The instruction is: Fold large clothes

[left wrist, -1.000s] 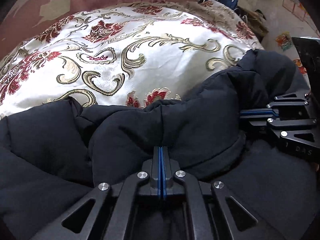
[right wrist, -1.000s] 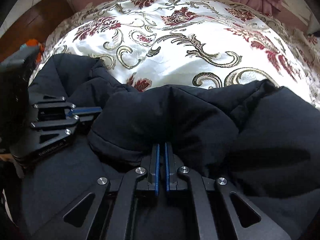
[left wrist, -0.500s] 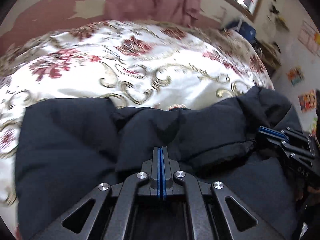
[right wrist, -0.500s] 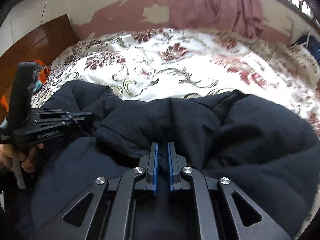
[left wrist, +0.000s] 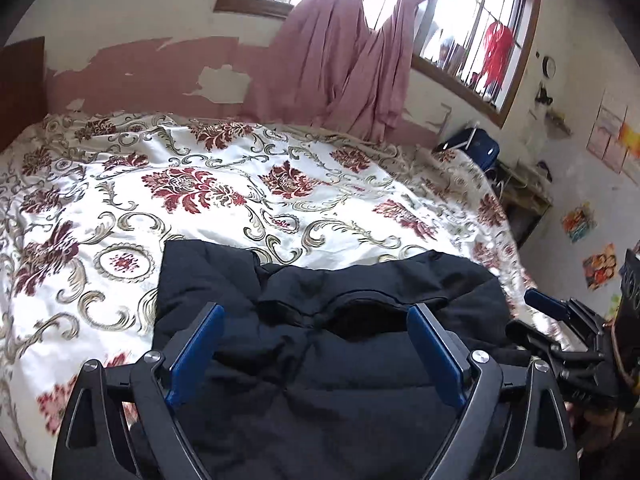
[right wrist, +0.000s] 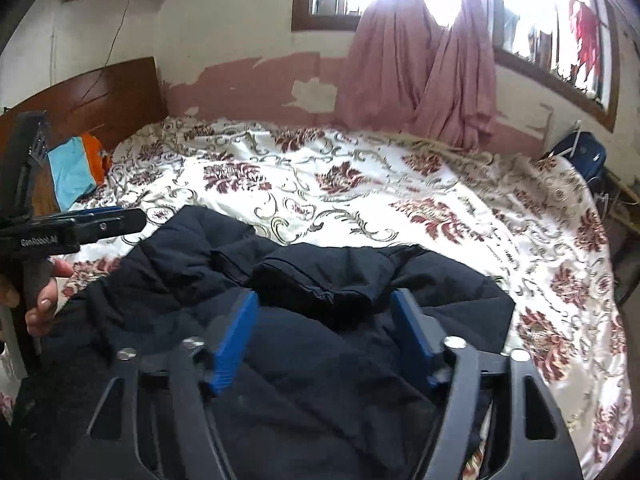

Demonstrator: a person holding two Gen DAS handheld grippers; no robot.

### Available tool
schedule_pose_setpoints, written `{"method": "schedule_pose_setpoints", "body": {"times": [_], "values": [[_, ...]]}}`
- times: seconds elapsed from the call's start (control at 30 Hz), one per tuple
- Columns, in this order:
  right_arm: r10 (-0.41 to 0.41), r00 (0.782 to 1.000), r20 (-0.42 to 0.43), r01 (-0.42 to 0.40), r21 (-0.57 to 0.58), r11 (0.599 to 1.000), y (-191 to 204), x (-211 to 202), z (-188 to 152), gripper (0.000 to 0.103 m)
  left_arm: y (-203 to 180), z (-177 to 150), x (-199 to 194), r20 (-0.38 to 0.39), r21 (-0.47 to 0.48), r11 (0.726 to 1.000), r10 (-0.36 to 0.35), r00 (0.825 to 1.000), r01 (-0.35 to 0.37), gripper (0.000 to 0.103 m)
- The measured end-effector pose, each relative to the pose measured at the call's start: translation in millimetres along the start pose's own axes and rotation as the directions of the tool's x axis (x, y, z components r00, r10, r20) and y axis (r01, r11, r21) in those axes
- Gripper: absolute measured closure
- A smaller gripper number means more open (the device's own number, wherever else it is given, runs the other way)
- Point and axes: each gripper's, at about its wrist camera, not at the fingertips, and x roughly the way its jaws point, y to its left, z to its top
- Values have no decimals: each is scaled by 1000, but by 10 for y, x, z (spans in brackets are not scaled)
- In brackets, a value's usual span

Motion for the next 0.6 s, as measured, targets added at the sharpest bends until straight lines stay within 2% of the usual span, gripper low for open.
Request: {"method": "schedule_pose_setpoints", "body": {"times": [0.1, 0.13, 0.23, 0.4, 0.6], "values": [[-13, 999, 44, 12, 19, 1000, 41, -330, 15, 21, -73, -33, -266, 28, 9, 1000, 4, 1000, -4, 11], [-14, 998, 60, 12, 27, 1000, 56, -447, 17, 16, -106, -59, -366, 38, 17, 1000, 0, 999, 0, 10], [-9, 995, 101, 6, 25, 1000, 131, -715, -11, 8, -190, -134, -665, 59, 25, 1000, -7, 998, 5, 4], [-27, 990, 136, 29, -13, 1000, 280, -1110, -64, 4, -291, -292, -1112, 102, 20, 1000, -6, 995, 4, 1], [-6, 983, 185, -4, 56, 998, 313, -1584, -226, 3, -442, -556, -1596, 185, 84, 994, 47, 982, -63, 1]]}}
